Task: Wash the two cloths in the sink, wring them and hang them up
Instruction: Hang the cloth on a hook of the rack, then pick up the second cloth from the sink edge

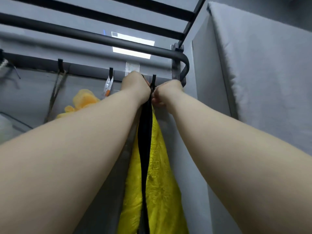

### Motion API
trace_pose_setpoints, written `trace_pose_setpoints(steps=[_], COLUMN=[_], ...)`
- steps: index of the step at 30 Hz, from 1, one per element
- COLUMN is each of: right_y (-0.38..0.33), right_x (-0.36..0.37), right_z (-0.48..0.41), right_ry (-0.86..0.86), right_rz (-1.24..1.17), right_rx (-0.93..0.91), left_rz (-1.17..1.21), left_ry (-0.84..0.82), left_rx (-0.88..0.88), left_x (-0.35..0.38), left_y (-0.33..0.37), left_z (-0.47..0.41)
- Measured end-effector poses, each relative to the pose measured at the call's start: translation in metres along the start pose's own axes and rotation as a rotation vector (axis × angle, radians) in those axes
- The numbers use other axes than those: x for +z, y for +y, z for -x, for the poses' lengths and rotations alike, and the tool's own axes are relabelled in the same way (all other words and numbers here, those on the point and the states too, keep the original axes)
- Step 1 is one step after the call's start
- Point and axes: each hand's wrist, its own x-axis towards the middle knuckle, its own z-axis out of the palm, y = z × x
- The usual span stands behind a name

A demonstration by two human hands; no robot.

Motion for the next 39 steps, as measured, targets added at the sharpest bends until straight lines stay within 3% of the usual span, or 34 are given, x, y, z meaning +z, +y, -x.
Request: trace_pose_setpoints(steps=[4,7,9,13,18,25,29,34,39], right_y=[0.014,0.028,0.043,0.093,0.151,0.16,0.17,0.198,0.246], right_x=[-0.001,-0.022,-0.037,-0.072,-0.126,-0.218,-0.288,-0.405,-0.508], right_z=[0.024,0.069,0.102,0.181,0.281,0.37,0.427,0.501,0.546], right_ry=[0.061,0.066,-0.001,-0.22,-0.392,-0.407,-0.554,-0.579,-0.529], right_rz=[0.257,0.367,0.435,0.559,0.544,0.711,0.776,0.823,0.829], right_rx=[-0.13,-0.259,-0.285,-0.104,0.13,-0.01,0.016,0.309,0.631], left_rz=[-0.113,0.037,0.173,0.469,0.492,0.495,0.52,0.606,0.624], left_ry=[0.017,0.013,-0.012,-0.087,-0.458,-0.676,-0.711,-0.741,-0.882], left_rx=[0.127,0.394,0.438,0.163,-0.084,-0.367,-0.487,-0.686,-0.826], left_x=[-0.008,-0.008,-0.003,0.013,0.033,0.033,0.034,0.057,0.088], left_y=[0.008,0.011,0.007,-0.014,-0.034,0.014,0.069,0.145,0.195], left_z=[0.028,0.084,0.128,0.207,0.321,0.457,0.524,0.61,0.677])
